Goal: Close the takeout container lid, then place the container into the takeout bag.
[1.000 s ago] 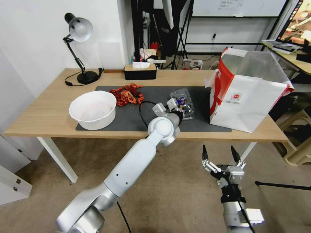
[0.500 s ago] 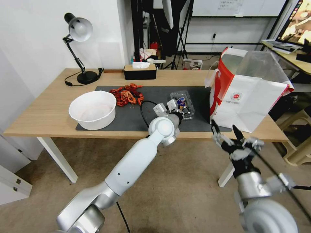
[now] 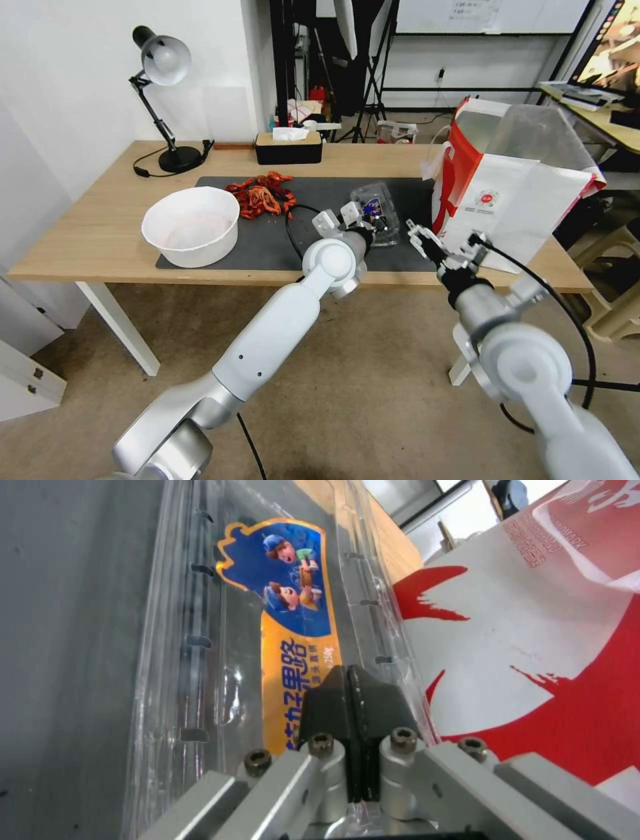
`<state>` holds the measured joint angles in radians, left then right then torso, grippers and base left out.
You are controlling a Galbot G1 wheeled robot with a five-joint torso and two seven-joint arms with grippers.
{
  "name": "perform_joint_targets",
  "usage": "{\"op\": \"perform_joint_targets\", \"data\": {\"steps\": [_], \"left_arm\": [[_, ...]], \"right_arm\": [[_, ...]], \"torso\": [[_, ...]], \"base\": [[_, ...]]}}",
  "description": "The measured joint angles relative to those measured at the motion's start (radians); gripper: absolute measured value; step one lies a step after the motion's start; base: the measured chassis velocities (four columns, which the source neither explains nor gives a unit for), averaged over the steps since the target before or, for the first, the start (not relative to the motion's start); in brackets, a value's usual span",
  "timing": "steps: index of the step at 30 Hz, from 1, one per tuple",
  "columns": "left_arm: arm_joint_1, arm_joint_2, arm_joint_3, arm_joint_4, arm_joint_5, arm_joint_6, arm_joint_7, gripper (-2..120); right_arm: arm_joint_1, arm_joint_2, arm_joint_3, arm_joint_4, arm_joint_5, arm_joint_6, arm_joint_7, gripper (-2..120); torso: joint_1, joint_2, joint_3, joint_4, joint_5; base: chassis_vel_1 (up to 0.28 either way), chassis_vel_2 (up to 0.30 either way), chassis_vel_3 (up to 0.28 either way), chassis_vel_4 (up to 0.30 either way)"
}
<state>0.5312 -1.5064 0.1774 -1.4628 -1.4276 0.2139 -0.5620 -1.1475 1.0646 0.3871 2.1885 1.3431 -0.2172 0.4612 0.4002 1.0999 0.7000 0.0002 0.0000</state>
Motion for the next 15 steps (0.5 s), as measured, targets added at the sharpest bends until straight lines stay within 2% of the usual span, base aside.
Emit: {"op": "perform_joint_targets", "data": {"steps": [5,8,15], "left_arm": [[0.003,-0.004,-0.001,0.0,0.0,0.0,0.001,0],[0.007,-0.004,-0.001,0.001,0.002,-0.002,0.005,0],[0.013,-0.01,-0.003,0.001,0.005,-0.003,0.006,0]], "right_arm": [[0.064,-0.016,-0.015,-0.036,0.031,-0.035,0.034,100],[0.127,-0.037,-0.033,-0.081,0.069,-0.115,0.093,100],[0.169,-0.055,-0.048,-0.109,0.077,-0.148,0.12,100]], "torso": [[0.0,0.0,0.0,-0.0002,0.0001],[0.0,0.0,0.0,-0.0002,0.0001],[0.0,0.0,0.0,-0.0003,0.0001]], "base": [[0.0,0.0,0.0,0.0],[0.0,0.0,0.0,0.0],[0.0,0.0,0.0,0.0]]}}
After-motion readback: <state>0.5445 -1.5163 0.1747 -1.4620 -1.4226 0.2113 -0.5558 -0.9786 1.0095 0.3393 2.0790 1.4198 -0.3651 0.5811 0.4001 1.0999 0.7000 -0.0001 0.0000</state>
